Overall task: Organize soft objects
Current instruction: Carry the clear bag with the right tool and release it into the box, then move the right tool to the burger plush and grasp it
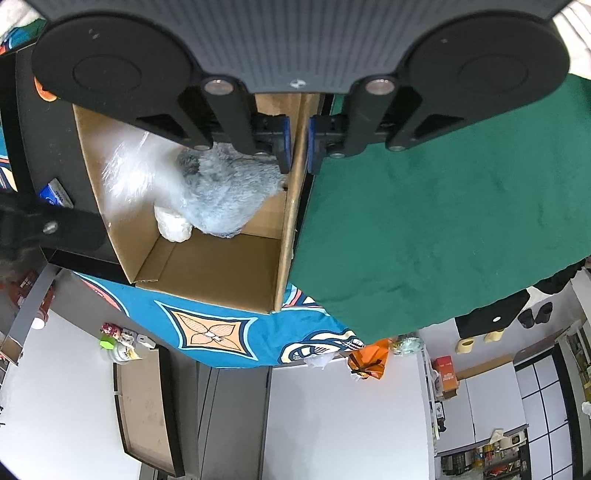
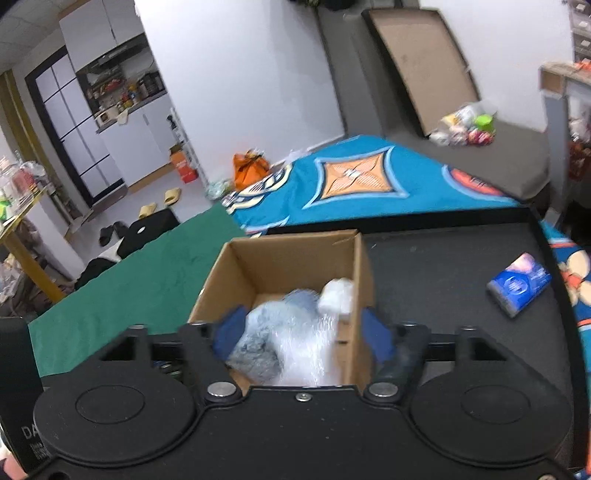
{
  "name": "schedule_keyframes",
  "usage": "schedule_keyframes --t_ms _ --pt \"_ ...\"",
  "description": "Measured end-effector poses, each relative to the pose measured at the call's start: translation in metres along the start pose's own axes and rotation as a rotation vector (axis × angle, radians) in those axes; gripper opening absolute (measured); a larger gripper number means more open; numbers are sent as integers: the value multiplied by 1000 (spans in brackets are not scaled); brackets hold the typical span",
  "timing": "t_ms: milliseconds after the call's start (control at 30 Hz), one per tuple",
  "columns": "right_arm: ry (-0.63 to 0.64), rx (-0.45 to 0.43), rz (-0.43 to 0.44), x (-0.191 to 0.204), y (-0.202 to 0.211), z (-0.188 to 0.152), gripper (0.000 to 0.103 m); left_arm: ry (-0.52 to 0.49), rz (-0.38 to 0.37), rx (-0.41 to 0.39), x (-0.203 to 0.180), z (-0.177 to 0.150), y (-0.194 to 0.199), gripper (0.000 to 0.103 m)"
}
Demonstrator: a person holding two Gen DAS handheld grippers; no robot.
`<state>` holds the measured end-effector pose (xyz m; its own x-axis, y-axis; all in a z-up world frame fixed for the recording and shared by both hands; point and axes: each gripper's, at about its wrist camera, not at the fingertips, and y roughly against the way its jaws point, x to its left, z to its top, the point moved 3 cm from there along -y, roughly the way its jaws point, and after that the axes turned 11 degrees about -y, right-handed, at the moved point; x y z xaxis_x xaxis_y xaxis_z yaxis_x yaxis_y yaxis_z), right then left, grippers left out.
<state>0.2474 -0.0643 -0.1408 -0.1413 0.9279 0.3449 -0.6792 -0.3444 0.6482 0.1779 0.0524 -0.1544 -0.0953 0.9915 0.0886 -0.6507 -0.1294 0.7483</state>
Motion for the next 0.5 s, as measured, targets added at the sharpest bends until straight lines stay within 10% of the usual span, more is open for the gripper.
schedule_keyframes --t_ms 500 --pt "-61 9 -163 -70 18 -12 75 -43 13 -8 -5 5 12 13"
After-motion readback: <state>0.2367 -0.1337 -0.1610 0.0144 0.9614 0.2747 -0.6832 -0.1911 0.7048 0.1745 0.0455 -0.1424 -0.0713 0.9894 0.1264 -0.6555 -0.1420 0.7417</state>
